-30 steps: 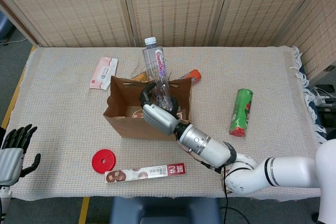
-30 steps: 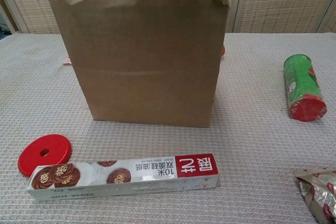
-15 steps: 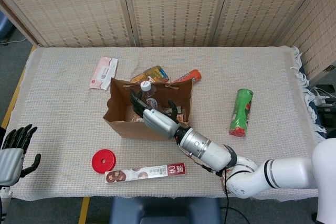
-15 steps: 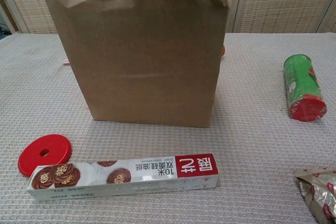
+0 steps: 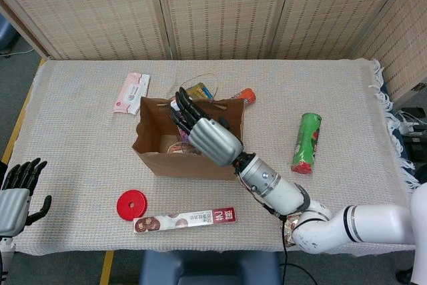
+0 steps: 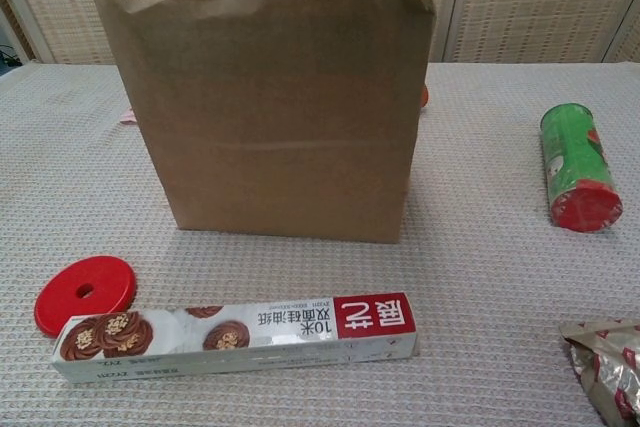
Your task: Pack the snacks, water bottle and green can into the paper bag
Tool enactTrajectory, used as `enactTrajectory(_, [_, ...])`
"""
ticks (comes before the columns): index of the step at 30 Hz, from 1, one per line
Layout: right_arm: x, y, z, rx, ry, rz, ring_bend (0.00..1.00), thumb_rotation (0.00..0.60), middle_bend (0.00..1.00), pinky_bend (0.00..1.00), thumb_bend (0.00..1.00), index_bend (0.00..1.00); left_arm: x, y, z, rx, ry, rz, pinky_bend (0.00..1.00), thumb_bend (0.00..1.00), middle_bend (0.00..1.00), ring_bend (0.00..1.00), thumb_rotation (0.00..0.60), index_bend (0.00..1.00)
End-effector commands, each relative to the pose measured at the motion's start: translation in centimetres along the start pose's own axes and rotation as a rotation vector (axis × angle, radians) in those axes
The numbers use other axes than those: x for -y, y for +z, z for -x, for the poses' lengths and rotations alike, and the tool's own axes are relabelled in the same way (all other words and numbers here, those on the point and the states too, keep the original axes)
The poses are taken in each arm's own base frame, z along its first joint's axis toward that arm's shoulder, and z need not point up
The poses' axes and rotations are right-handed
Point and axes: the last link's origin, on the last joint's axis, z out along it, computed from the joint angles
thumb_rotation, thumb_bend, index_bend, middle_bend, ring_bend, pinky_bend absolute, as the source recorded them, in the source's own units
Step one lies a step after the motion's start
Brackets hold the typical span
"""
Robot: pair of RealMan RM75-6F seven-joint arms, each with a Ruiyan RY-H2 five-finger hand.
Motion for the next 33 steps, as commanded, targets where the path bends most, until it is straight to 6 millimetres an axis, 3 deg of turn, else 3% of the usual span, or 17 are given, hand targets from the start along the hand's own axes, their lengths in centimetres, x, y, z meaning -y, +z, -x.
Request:
enactTrajectory(1, [-2.6,-2.1,1.5,0.05,0.196,0.149,0.03,0.6,0.2,0.06,0.15,0.07,0.0,0.0,0.0,-0.001,0.002,-0.001,0.0,0.44,0.0,0.0,0.6,0.05])
enactTrajectory(8, [-5.0,-7.7,4.2,0.124,0.454,0.288,0.03,0.6,0.2,0.06,0.15,0.07,-0.1,0.0,0.1,-0.004,0.011,-0.003,0.0,0.45,0.0,0.0,0.6,0.05])
enactTrajectory(14, [-5.5,-12.5,6.1,0.219,0.607,0.318,0.03,0.6,0.19,0.06,0.11,0.04,-0.2,0.0,0.1,-0.007,0.017,-0.006,0.0,0.45,0.0,0.0,0.6,0.05])
enactTrajectory(24, [-2.6,-20.2,11.2,0.493,0.641,0.137,0.02,0.6,0.16,0.06,0.01,0.0,-0.2,0.0,0.1,-0.01,0.022,-0.009,0.0,0.45,0.0,0.0,0.6,0.05])
enactTrajectory(33, [0.0,-22.2,14.6,0.694,0.584,-0.044,0.0,0.6,0.03,0.0,0.0,0.0,-0.2,0.0,0.1,-0.01,0.022,-0.01,0.0,0.45,0.0,0.0,0.6,0.05])
